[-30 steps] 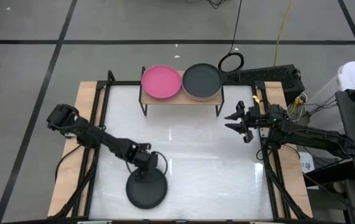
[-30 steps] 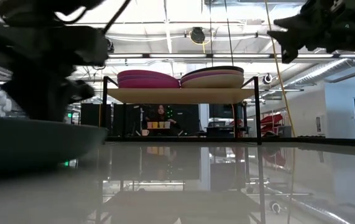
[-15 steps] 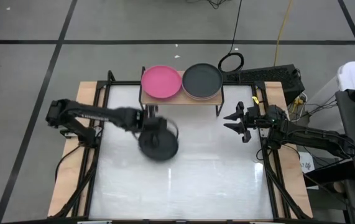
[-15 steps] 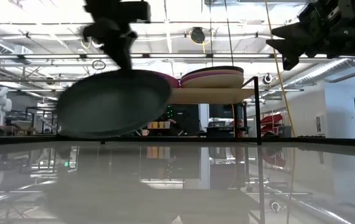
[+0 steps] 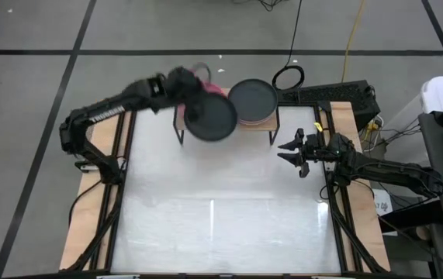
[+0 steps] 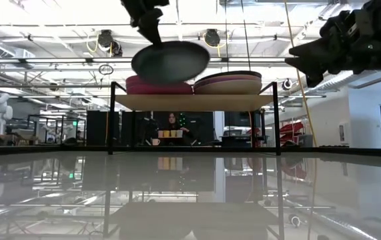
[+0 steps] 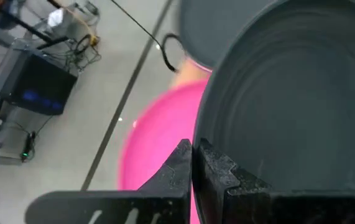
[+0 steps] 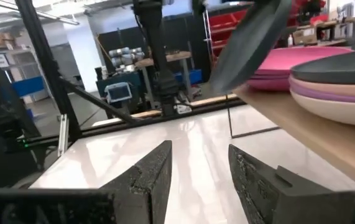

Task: Place and stack plates onto a shelf
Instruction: Stack the black plate on top of the pink plate on the shelf, then return to Home Position

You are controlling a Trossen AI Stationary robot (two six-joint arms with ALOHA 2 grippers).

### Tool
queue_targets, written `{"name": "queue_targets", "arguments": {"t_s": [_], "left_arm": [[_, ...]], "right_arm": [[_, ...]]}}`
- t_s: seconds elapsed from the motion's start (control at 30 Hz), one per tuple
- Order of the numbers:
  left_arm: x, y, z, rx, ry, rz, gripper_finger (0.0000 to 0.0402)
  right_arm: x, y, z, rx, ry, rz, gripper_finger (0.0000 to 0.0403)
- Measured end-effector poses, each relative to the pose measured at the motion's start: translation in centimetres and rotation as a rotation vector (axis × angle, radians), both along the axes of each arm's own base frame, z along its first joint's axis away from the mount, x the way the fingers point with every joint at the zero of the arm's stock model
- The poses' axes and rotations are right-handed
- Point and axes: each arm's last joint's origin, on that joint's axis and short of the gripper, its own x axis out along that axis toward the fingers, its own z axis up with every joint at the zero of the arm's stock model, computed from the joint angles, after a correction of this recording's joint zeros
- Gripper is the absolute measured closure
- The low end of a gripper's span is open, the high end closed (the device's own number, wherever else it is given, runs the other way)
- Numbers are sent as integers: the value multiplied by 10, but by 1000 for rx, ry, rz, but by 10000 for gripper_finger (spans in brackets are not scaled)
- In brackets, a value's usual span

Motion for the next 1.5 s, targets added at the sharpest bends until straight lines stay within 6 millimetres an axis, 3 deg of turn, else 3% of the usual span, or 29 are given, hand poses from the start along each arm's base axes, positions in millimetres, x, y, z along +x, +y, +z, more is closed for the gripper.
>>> {"name": "queue_targets", "arguments": {"t_s": [0.1, 0.27, 0.43, 0.63, 0.97, 1.4, 1.5], "left_arm": [[-16, 30, 15, -15, -66, 78, 392], [-51, 79, 15, -66, -115, 272, 392], [-75, 106, 16, -252, -288, 313, 392], [-77, 114, 10, -306, -308, 350, 392], [-58, 134, -23, -439, -273, 378, 389], [-67, 131, -28, -448, -163, 411, 280], [-73, 124, -20, -449, -167, 371, 270]], "right_arm": [[-1, 0, -1, -9, -23, -7, 264], [-2, 0, 4, -34, -95, -6, 264], [-2, 1, 6, -43, -113, -7, 264], [-2, 1, 6, -45, -114, -7, 264], [-2, 1, 6, -44, -110, -5, 264], [-2, 1, 6, -41, -106, -3, 264], [-2, 1, 6, -41, -107, 12, 264]]}}
